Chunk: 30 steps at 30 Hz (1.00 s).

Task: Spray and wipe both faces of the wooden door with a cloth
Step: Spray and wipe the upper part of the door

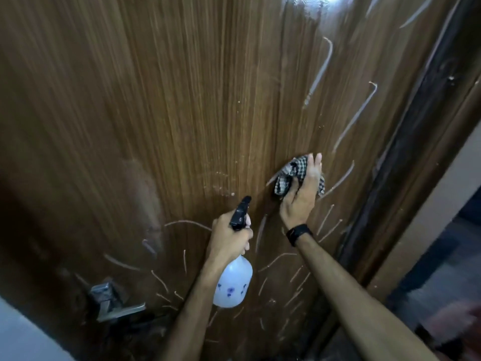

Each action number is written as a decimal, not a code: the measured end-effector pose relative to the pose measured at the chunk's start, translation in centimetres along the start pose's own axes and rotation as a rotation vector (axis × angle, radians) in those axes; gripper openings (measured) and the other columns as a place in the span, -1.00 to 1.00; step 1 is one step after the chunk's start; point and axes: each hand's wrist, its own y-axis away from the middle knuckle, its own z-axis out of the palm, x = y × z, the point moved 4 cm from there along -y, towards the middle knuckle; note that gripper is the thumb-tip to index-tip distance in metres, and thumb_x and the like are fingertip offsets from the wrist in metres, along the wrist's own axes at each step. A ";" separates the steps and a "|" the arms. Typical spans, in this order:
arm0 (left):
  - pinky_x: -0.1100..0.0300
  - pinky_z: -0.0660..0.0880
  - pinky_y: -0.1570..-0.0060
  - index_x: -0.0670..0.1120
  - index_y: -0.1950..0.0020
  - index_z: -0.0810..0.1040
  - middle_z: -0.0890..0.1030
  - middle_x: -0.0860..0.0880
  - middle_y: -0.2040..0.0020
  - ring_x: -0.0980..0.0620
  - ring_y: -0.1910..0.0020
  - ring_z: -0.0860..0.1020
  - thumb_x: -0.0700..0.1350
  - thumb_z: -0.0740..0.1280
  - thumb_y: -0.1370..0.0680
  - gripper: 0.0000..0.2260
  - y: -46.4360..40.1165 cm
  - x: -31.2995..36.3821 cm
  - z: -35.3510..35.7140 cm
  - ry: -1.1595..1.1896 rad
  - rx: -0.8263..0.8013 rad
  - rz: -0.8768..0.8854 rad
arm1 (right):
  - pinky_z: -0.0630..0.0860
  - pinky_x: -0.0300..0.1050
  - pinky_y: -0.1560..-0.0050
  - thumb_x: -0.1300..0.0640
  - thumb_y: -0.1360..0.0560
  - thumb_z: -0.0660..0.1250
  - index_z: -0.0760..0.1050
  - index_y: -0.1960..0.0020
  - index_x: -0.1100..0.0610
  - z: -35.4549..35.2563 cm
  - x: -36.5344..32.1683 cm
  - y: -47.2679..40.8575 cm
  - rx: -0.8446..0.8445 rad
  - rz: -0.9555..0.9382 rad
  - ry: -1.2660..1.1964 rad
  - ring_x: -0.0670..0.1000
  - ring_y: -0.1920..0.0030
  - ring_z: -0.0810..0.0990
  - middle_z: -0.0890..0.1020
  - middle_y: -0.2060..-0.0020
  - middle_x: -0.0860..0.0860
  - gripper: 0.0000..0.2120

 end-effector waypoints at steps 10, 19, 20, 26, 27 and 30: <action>0.10 0.45 0.43 -0.19 0.15 0.53 0.52 -0.22 0.41 -0.11 0.47 0.53 -0.42 0.31 -0.44 -0.85 -1.2 1.2 3.9 -0.043 0.072 0.013 | -0.12 0.12 -0.56 0.33 -0.46 0.37 -0.14 -0.62 0.03 2.5 4.0 2.4 -0.252 -0.488 0.232 0.08 -0.60 -0.08 -0.06 -0.61 0.00 -0.06; 0.08 0.43 0.38 -0.17 0.11 0.57 0.58 -0.15 0.24 -0.15 0.42 0.51 -0.48 0.30 -0.48 -0.78 -0.8 3.4 3.3 0.072 0.230 0.011 | 0.03 0.16 -0.54 0.23 -0.56 0.32 0.07 -0.58 0.14 2.5 -2.1 -6.3 -0.028 -0.491 0.158 0.05 -0.57 0.05 0.20 -0.54 0.06 -0.32; 0.10 0.43 0.39 -0.20 0.10 0.56 0.57 -0.15 0.25 -0.15 0.42 0.50 -0.50 0.30 -0.48 -0.79 -0.9 4.1 3.2 0.081 0.255 0.029 | 0.02 0.14 -0.54 0.21 -0.58 0.29 0.06 -0.58 0.14 2.7 -2.2 -6.3 -0.034 -0.533 0.164 0.05 -0.57 0.06 0.20 -0.55 0.05 -0.35; 0.08 0.46 0.39 -0.34 0.04 0.56 0.55 -0.14 0.38 -0.14 0.47 0.51 -0.50 0.30 -0.47 -0.86 -0.1 5.5 3.4 0.065 0.370 0.064 | -0.04 0.07 -0.55 0.25 -0.52 0.34 -0.08 -0.63 0.08 2.1 3.7 0.9 -0.256 -0.600 0.211 0.05 -0.59 0.04 0.12 -0.58 0.01 -0.16; 0.05 0.48 0.36 -0.33 0.04 0.56 0.55 -0.13 0.38 -0.13 0.46 0.51 -0.50 0.31 -0.47 -0.85 0.2 6.0 3.9 0.042 0.359 0.067 | -0.06 0.06 -0.54 0.27 -0.46 0.40 -0.09 -0.62 0.09 1.7 4.8 0.9 -0.264 -0.526 0.219 0.05 -0.58 0.02 0.12 -0.57 0.03 -0.09; -0.05 0.49 0.30 -0.28 0.04 0.58 0.56 -0.11 0.35 -0.13 0.45 0.53 -0.49 0.30 -0.47 -0.83 0.1 7.7 4.8 0.004 0.326 0.082 | -0.09 0.08 -0.53 0.29 -0.45 0.38 0.02 -0.58 0.14 0.5 4.7 -3.4 -0.170 -0.283 0.139 0.08 -0.57 0.00 0.17 -0.54 0.09 -0.17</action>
